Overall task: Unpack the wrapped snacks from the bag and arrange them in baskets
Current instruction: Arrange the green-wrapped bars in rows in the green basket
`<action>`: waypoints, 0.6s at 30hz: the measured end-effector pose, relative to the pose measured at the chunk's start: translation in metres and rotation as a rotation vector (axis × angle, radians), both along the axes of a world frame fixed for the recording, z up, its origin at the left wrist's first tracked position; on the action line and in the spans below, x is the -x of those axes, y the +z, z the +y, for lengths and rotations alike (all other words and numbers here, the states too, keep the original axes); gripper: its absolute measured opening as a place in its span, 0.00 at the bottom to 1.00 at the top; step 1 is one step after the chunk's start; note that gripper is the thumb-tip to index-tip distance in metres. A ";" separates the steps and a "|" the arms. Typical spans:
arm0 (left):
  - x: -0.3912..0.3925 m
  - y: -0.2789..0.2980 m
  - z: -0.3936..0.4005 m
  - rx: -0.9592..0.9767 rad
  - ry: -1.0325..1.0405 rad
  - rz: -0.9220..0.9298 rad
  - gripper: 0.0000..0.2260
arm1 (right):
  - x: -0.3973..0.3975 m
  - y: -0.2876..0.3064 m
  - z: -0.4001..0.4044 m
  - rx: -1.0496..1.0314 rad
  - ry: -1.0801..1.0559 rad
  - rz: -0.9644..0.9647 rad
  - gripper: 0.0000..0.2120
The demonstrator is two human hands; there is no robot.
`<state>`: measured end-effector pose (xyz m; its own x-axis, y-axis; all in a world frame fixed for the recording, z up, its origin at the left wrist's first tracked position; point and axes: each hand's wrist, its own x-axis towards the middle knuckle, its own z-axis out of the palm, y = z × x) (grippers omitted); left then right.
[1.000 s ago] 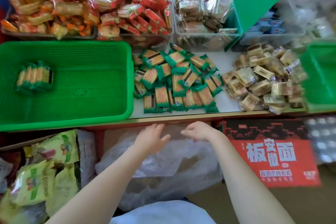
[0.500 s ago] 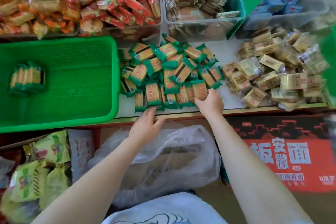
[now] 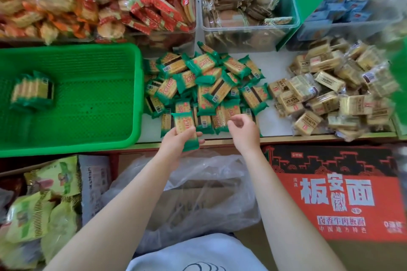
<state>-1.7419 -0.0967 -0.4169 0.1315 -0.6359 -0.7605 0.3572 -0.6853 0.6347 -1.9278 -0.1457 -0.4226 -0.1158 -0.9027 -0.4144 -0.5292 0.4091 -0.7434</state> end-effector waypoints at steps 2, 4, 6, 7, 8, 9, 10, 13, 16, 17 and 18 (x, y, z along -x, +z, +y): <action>-0.005 -0.003 0.002 -0.001 -0.041 0.033 0.15 | 0.000 -0.012 -0.010 -0.094 -0.025 0.048 0.15; -0.007 -0.004 0.006 0.012 -0.057 0.040 0.15 | -0.006 -0.024 -0.017 -0.145 0.001 0.052 0.16; -0.010 -0.008 0.010 0.031 -0.067 0.034 0.15 | -0.012 -0.029 -0.020 -0.153 -0.006 0.078 0.15; -0.010 -0.008 0.011 0.040 -0.076 0.033 0.15 | -0.014 -0.030 -0.021 -0.149 -0.011 0.079 0.15; -0.011 -0.009 0.013 0.042 -0.078 0.034 0.15 | -0.014 -0.030 -0.021 -0.153 -0.012 0.066 0.15; -0.012 -0.009 0.013 0.039 -0.074 0.035 0.15 | -0.014 -0.028 -0.020 -0.165 -0.016 0.043 0.15; -0.013 -0.010 0.014 0.024 -0.057 0.043 0.15 | -0.013 -0.025 -0.018 -0.175 -0.026 0.012 0.15; -0.012 -0.011 0.014 -0.021 -0.008 0.080 0.16 | -0.002 -0.013 -0.002 -0.183 -0.127 -0.113 0.09; -0.005 -0.011 0.012 -0.059 -0.012 0.084 0.25 | 0.009 0.004 0.020 -0.196 -0.307 -0.250 0.07; 0.000 -0.007 0.010 -0.059 -0.032 0.091 0.31 | 0.012 0.008 0.027 -0.200 -0.333 -0.301 0.07; 0.004 -0.006 0.009 -0.064 -0.071 0.094 0.36 | 0.014 0.012 0.032 -0.201 -0.322 -0.360 0.06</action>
